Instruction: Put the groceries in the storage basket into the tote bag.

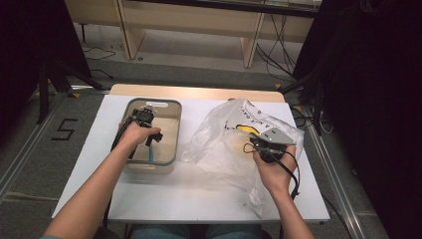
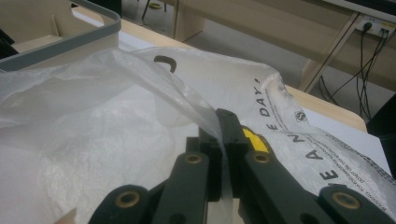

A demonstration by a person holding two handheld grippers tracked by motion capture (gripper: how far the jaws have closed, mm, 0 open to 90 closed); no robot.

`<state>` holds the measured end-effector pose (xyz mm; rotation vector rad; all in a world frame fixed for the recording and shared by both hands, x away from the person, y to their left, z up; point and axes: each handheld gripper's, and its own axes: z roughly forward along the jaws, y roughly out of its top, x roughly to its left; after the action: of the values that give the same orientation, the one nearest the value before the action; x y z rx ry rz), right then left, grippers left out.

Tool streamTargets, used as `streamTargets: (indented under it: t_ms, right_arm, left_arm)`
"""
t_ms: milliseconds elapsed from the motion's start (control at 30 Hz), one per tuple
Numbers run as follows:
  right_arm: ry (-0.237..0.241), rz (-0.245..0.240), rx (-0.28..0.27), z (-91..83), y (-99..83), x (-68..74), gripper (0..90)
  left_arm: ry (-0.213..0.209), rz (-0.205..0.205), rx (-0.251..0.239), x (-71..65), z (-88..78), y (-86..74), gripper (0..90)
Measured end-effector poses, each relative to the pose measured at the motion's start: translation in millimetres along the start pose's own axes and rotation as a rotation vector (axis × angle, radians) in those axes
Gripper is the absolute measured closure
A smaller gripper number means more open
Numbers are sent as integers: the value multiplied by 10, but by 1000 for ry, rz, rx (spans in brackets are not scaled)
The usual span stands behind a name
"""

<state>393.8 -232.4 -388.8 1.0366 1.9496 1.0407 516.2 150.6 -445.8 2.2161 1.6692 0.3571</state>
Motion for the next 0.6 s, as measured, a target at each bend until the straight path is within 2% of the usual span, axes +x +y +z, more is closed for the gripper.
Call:
streamTargets:
  t_ms: [233,600]
  right_arm:
    - [0,2,0,1,-2,0,900]
    - [1,3,-1,0,0,3,900]
  left_arm:
    - [4,-38,47,39,111,20,316]
    - [5,-50,72,44,147,24,394]
